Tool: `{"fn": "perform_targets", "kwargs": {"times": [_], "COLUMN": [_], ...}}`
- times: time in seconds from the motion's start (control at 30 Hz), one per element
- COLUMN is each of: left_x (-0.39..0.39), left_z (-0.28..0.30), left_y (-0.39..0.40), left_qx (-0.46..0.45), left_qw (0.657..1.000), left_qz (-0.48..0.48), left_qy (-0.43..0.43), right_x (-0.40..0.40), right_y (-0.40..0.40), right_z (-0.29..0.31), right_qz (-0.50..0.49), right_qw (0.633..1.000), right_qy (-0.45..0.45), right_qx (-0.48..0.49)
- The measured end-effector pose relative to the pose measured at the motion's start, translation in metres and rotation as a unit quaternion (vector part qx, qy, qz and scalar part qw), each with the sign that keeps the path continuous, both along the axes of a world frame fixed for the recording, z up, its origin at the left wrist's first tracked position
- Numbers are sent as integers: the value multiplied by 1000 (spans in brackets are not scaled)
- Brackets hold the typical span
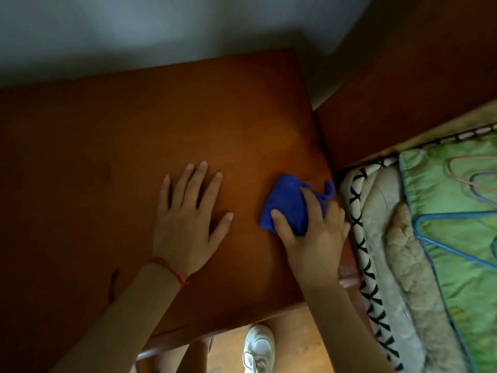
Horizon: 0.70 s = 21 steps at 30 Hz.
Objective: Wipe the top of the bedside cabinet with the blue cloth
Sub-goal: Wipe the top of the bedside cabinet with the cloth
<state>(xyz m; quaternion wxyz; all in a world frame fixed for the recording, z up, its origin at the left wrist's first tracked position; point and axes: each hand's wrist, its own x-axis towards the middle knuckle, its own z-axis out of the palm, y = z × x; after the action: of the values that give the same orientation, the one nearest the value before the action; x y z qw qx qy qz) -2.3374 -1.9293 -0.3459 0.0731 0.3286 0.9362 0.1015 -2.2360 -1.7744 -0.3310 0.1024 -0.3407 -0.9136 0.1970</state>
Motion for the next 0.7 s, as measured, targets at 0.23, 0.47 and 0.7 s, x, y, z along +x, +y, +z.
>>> {"fn": "perform_targets", "kwargs": {"times": [0.23, 0.47, 0.7], "left_x": [8, 63, 82], "left_z": [5, 12, 4], "left_y": [3, -6, -13], "left_qx": [11, 23, -6], "left_qw": [1000, 1000, 1000], "left_qz": [21, 17, 15], "left_qy": [3, 5, 4], "right_x": [-25, 37, 64], "right_y": [18, 2, -6], "right_z": [-2, 2, 2], "right_qz": [27, 19, 18], "right_qw": [999, 1000, 999], "right_qy": [8, 18, 28], "right_qx": [18, 14, 13]}}
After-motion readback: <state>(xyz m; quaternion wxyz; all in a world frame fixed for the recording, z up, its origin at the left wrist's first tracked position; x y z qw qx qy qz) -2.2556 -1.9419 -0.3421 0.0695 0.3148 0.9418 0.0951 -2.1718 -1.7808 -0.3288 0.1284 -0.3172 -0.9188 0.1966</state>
